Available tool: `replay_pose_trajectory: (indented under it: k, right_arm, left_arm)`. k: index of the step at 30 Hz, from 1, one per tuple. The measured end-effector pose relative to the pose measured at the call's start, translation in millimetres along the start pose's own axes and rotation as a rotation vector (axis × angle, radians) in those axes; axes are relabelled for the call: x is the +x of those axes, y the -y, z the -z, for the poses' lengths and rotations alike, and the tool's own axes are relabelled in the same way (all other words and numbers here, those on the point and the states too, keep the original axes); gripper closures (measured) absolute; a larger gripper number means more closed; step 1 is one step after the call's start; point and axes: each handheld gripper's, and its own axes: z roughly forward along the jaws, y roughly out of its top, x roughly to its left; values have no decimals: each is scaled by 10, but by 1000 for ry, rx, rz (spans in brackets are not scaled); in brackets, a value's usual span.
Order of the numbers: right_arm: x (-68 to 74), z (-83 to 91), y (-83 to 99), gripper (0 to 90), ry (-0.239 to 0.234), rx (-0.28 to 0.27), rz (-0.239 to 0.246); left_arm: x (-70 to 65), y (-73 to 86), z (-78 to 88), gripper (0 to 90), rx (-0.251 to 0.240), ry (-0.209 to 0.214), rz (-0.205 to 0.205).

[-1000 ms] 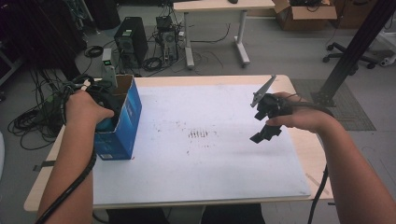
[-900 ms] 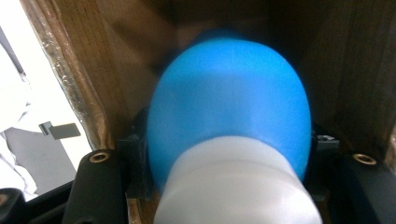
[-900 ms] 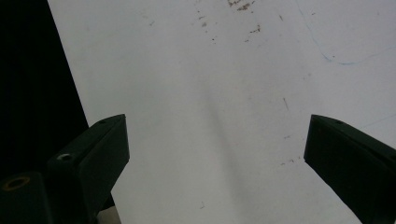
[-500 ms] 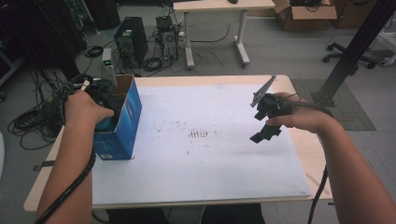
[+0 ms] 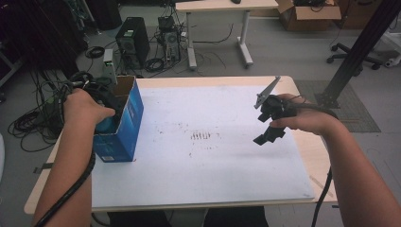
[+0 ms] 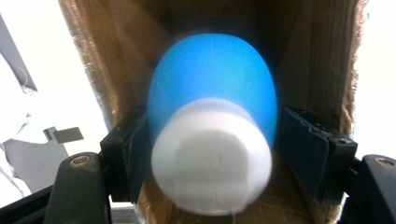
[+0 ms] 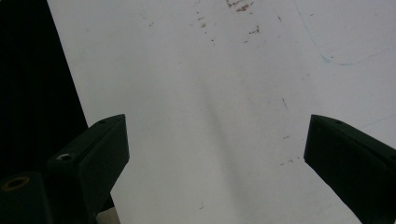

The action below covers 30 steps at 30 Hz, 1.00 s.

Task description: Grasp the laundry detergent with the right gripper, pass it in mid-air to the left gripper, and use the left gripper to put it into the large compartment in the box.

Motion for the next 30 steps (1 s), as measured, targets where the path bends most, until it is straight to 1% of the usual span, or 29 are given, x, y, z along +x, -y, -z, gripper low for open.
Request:
replay_pose_trajectory:
  k: [2, 4, 5, 7, 8, 9, 12, 16, 18, 22, 25, 28, 30]
  right_arm:
    - [1, 1, -1, 69, 0, -1, 2]
    - [5, 0, -2, 67, -3, -5, 1]
    - [6, 0, -4, 64, -6, -8, -1]
    - [10, -1, -8, 64, -6, -11, 0]
    - [11, -1, -10, 64, -6, -13, 2]
    - [12, 1, -12, 64, -6, -11, 3]
    - [16, 14, -12, 64, -5, -12, 3]
    - [16, 28, -5, 64, -3, -16, 2]
    - [18, 35, -1, 64, 0, -14, 0]
    - [19, 38, 5, 64, -4, -19, 4]
    - [20, 39, 5, 64, -3, -17, 2]
    - [27, 44, 2, 64, -3, -18, 4]
    - [31, 46, 1, 63, -2, -16, 4]
  left_arm:
    - [-2, 7, 32, 278, -4, 2, 2]
    - [-3, 13, 61, 241, -14, 11, 7]
    - [-7, 18, 80, 238, -19, 8, 5]
    - [-13, 26, 106, 240, -29, 3, 7]
    - [-15, 29, 117, 240, -26, 2, 8]
    - [-18, 33, 131, 239, -29, -5, 2]
    - [-23, 46, 160, 239, -25, -7, 6]
    - [-13, 69, 230, 231, -40, -3, 12]
    - [-18, 79, 271, 215, -46, -5, 3]
    - [-51, 108, 356, 181, -67, 6, -8]
    - [-95, 126, 430, 157, -78, -1, -34]
    - [-150, 138, 495, 102, -85, -11, -59]
    - [-190, 151, 542, 95, -96, -15, -80]
